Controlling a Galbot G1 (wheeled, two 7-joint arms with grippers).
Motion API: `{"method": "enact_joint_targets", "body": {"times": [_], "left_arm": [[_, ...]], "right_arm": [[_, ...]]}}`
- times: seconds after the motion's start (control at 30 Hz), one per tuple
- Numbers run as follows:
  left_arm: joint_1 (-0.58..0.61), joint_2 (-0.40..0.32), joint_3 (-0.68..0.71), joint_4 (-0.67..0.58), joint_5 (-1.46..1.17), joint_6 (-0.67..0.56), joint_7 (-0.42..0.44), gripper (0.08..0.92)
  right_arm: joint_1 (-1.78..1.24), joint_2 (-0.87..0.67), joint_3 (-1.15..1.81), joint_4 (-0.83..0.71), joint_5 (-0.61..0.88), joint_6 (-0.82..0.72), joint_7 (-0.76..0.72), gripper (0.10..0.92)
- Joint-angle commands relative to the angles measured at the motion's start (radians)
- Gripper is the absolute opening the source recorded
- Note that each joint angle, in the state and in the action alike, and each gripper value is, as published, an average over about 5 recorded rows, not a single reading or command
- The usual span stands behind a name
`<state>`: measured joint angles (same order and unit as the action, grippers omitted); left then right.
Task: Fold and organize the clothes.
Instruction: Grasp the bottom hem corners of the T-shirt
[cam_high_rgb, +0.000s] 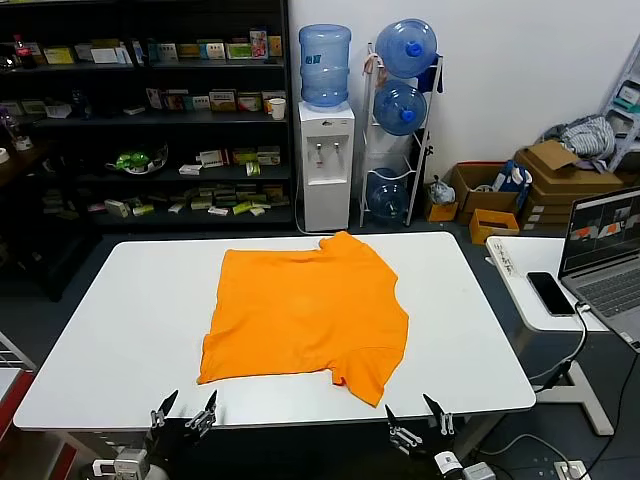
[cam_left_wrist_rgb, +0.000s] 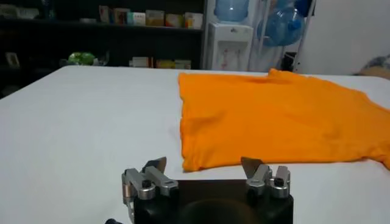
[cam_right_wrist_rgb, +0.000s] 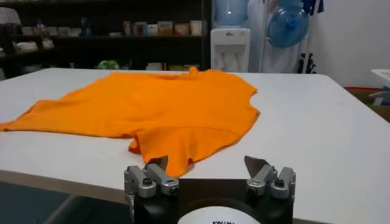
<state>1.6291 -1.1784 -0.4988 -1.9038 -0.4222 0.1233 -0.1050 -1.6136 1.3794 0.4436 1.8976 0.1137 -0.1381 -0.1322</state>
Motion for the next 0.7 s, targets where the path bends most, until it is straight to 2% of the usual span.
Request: {"method": "enact_joint_targets", "body": {"times": [0.03, 0.17, 0.27, 0.43, 0.7], "left_arm": [[-0.134, -0.005, 0.02, 0.107, -0.003, -0.016, 0.008, 0.823], [-0.225, -0.01, 0.05, 0.205, 0.002, -0.021, -0.007, 0.818], [-0.264, -0.013, 0.067, 0.266, 0.001, -0.021, -0.018, 0.767], [-0.262, -0.008, 0.074, 0.282, -0.009, -0.01, -0.024, 0.62], [-0.231, -0.007, 0.088, 0.239, -0.019, -0.007, -0.027, 0.395]], "right_arm": [[0.084, 0.013, -0.048, -0.038, -0.025, -0.008, 0.023, 0.823], [0.164, 0.051, -0.095, -0.124, -0.046, -0.034, 0.051, 0.808], [0.201, 0.081, -0.118, -0.187, -0.057, -0.044, 0.065, 0.761], [0.214, 0.098, -0.12, -0.244, -0.069, -0.047, 0.067, 0.622], [0.182, 0.075, -0.103, -0.23, -0.061, -0.004, 0.052, 0.405]]}}
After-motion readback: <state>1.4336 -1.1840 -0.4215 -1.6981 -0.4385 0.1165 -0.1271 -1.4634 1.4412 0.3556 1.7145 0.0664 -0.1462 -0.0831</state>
